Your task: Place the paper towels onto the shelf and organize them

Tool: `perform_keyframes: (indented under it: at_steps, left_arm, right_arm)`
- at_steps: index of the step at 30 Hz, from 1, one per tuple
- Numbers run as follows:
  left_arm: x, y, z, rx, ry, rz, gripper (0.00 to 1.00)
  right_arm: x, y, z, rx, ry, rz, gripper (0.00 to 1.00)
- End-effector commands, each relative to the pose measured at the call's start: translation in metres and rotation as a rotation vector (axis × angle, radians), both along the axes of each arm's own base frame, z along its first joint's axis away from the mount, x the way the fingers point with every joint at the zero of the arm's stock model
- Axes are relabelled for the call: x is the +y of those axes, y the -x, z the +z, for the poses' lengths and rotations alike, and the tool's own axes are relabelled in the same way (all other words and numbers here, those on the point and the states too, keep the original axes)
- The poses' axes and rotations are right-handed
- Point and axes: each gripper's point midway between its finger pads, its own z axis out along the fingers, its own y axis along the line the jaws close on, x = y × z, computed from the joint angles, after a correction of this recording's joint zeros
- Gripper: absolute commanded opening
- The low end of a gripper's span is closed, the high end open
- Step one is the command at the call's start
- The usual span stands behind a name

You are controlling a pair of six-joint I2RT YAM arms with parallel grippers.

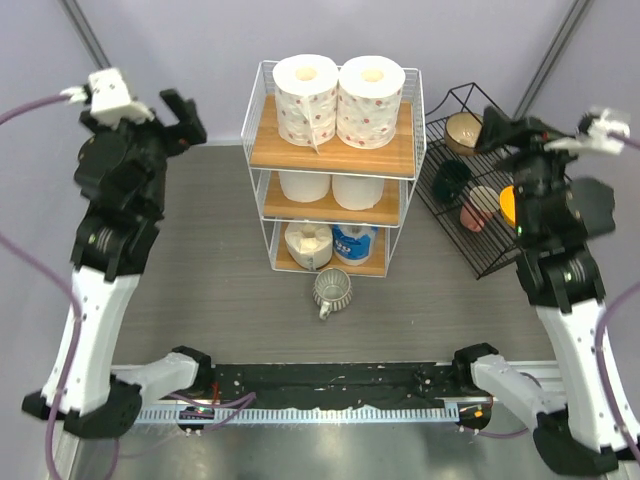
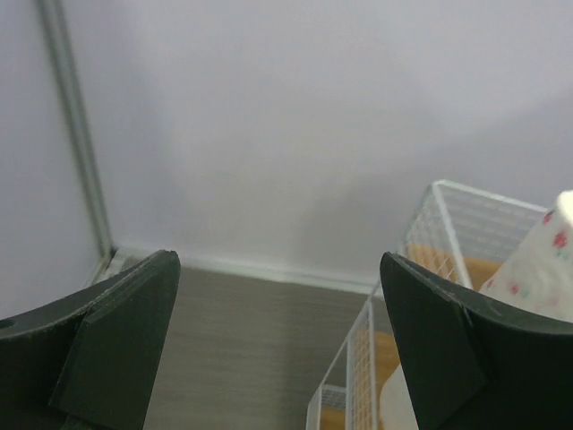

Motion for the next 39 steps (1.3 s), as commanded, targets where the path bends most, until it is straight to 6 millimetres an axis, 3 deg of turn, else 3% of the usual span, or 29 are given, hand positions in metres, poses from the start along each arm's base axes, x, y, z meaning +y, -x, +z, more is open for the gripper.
perform_keyframes:
  at_steps: [1, 3, 5, 6, 8, 9, 11, 12, 13, 15, 17, 19, 23, 27, 39]
  left_arm:
    - [0.049, 0.049, -0.054, 0.130, 0.072, 0.199, 1.00]
    - [0.046, 0.058, -0.094, 0.228, 0.050, 0.169, 1.00]
    - [0.047, 0.077, -0.110, 0.251, 0.097, 0.143, 1.00]
    - [0.045, 0.081, -0.140, 0.328, 0.086, 0.137, 1.00]
    - [0.043, 0.098, -0.161, 0.356, 0.147, 0.109, 1.00]
    - [0.041, 0.100, -0.191, 0.414, 0.148, 0.106, 1.00]
    - [0.034, 0.107, -0.211, 0.422, 0.189, 0.064, 1.00]
    - [0.035, 0.118, -0.210, 0.388, 0.233, 0.045, 1.00]
    - [0.033, 0.121, -0.230, 0.419, 0.236, 0.038, 1.00]
    - [0.036, 0.135, -0.237, 0.399, 0.268, 0.031, 1.00]
    - [0.041, 0.143, -0.256, 0.433, 0.258, 0.051, 1.00]
    - [0.046, 0.152, -0.260, 0.428, 0.256, 0.058, 1.00]
    - [0.050, 0.162, -0.273, 0.439, 0.245, 0.060, 1.00]
    - [0.051, 0.168, -0.272, 0.402, 0.269, 0.043, 1.00]
    - [0.054, 0.173, -0.271, 0.375, 0.284, 0.049, 1.00]
  right_arm:
    - [-0.014, 0.035, -0.030, -0.020, -0.119, -0.017, 0.80]
    - [-0.019, 0.050, -0.051, -0.003, -0.142, -0.019, 0.80]
    - [-0.022, 0.057, -0.071, 0.041, -0.155, -0.024, 0.80]
    - [-0.024, 0.064, -0.083, 0.054, -0.169, -0.026, 0.80]
    - [-0.021, 0.068, -0.104, 0.092, -0.196, -0.005, 0.80]
    - [-0.018, 0.065, -0.124, 0.130, -0.191, 0.002, 0.80]
    - [-0.017, 0.074, -0.143, 0.161, -0.214, 0.020, 0.81]
    - [-0.015, 0.073, -0.162, 0.202, -0.208, 0.025, 0.80]
    - [-0.015, 0.080, -0.171, 0.219, -0.208, 0.032, 0.81]
    - [-0.012, 0.084, -0.192, 0.262, -0.214, 0.046, 0.81]
    - [-0.013, 0.096, -0.203, 0.272, -0.215, 0.061, 0.81]
    - [-0.008, 0.102, -0.226, 0.323, -0.206, 0.086, 0.81]
    - [-0.013, 0.122, -0.249, 0.349, -0.204, 0.089, 0.81]
    - [-0.009, 0.133, -0.248, 0.311, -0.244, 0.128, 0.81]
    - [-0.009, 0.132, -0.252, 0.332, -0.256, 0.125, 0.80]
